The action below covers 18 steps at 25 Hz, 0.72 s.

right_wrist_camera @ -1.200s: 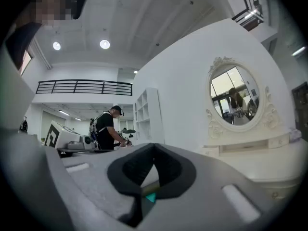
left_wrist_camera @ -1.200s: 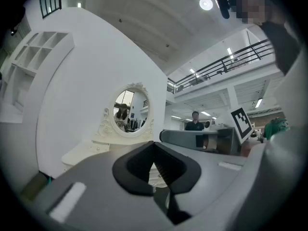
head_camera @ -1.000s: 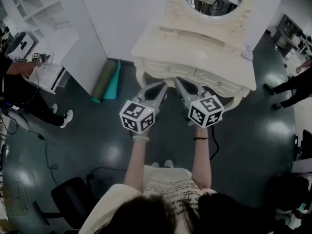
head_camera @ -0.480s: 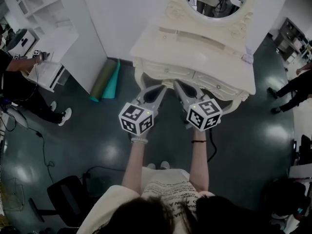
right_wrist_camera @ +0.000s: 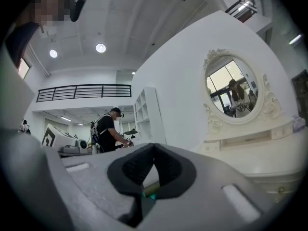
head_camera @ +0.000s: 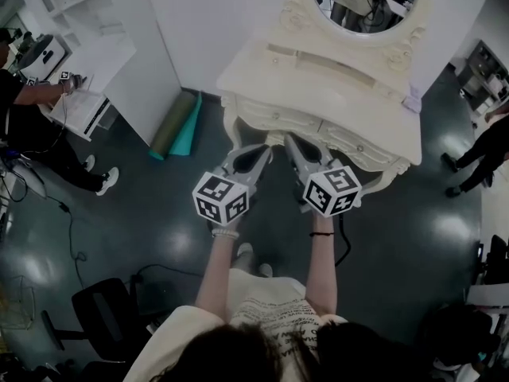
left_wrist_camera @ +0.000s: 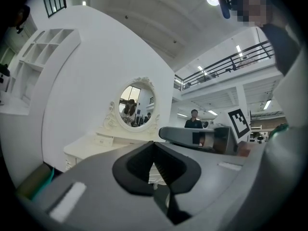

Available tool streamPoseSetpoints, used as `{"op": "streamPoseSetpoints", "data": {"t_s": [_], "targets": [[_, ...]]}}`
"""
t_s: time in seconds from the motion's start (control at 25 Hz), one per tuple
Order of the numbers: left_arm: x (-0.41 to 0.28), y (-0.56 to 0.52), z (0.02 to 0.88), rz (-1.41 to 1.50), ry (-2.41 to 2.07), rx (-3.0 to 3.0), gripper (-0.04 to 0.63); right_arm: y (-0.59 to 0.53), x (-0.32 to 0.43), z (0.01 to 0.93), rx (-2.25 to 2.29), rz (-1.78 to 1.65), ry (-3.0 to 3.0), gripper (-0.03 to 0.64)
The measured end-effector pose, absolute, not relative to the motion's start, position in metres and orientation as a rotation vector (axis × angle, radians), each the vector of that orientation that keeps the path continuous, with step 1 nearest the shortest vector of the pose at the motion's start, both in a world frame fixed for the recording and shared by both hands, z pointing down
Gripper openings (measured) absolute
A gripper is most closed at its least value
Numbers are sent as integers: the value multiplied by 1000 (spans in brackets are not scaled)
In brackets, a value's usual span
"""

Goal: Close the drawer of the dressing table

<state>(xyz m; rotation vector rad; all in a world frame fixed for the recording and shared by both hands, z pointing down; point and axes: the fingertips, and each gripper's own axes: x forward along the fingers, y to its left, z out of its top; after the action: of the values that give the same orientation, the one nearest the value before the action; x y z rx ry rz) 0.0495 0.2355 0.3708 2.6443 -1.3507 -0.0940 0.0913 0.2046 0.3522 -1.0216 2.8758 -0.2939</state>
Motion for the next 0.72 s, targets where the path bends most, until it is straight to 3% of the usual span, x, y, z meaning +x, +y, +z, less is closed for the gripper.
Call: {"op": "streamPoseSetpoints", "data": {"t_s": [0.72], "targets": [[19, 154, 369, -113, -1308, 2652, -8, 126, 57, 357, -1020, -328, 2876, 3]]}}
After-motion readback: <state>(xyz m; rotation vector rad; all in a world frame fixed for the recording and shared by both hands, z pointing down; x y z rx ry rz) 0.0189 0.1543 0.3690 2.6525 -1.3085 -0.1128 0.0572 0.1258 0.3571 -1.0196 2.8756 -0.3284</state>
